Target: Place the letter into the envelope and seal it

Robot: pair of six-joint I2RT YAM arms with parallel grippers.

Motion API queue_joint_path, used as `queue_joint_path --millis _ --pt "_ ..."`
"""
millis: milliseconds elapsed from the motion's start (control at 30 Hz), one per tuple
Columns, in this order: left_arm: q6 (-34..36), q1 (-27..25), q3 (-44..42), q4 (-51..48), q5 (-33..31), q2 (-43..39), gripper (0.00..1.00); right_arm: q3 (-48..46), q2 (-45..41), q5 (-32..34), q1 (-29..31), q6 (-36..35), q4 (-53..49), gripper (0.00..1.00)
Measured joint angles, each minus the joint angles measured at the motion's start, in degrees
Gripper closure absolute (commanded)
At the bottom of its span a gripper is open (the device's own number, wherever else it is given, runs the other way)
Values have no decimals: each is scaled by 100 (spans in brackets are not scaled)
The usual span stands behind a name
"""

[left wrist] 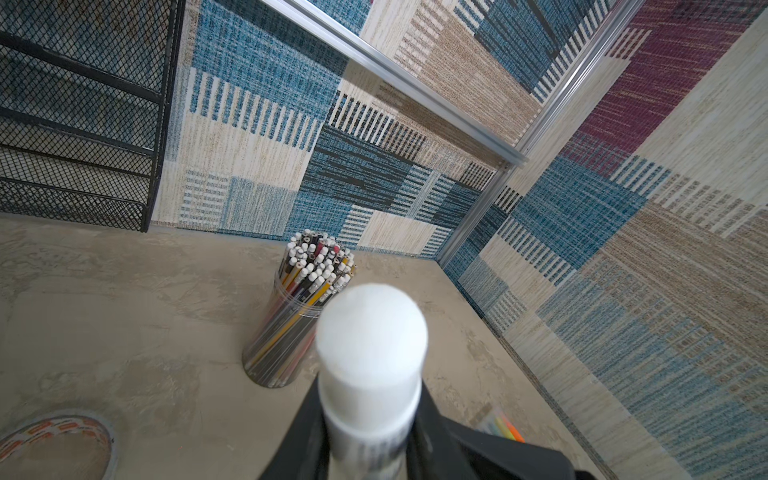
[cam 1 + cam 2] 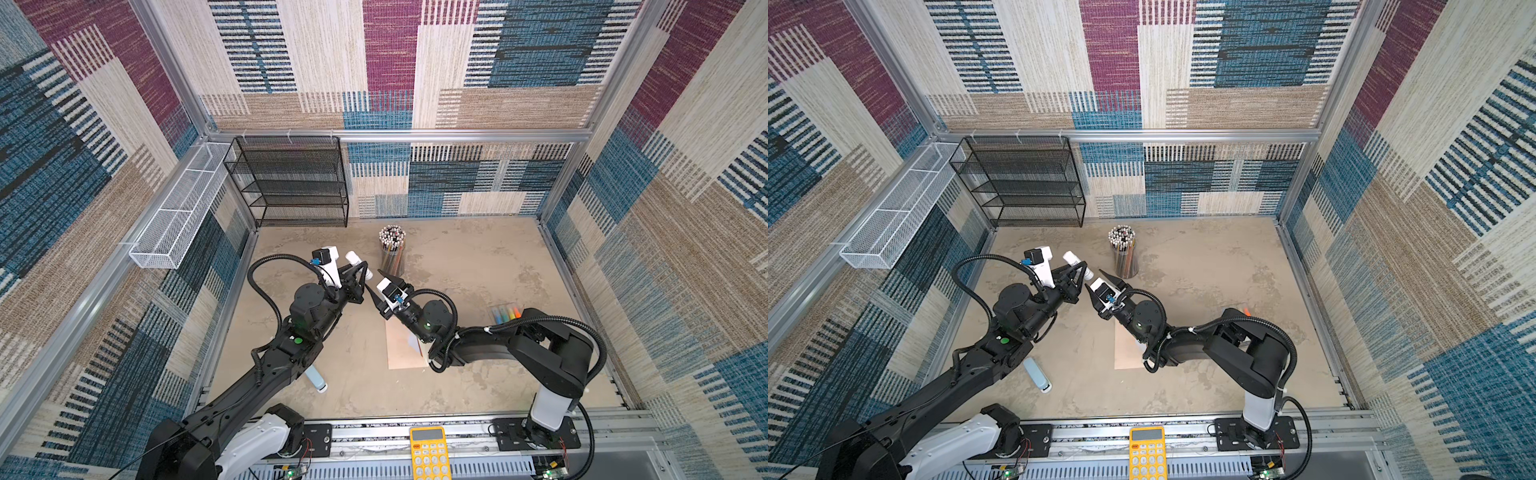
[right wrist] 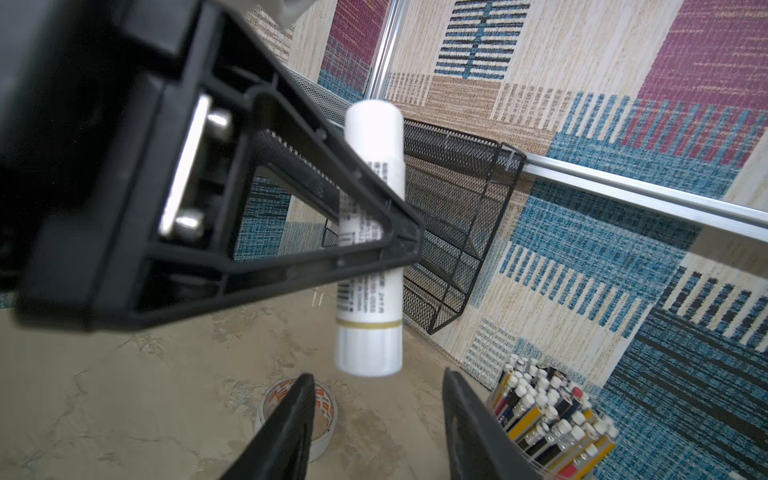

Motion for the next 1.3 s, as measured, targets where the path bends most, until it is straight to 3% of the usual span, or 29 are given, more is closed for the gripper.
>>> queue_joint_path --millis 967,1133,1300 --pt "-396 -22 33 57 214 192 100 13 -74 35 33 -90 -11 82" --pt "-426 -20 -85 308 555 109 100 -247 -472 -243 0 208 -175 74" --pt "-520 20 -151 433 1058 -17 100 -538 -953 -750 -4 433 -352 46"
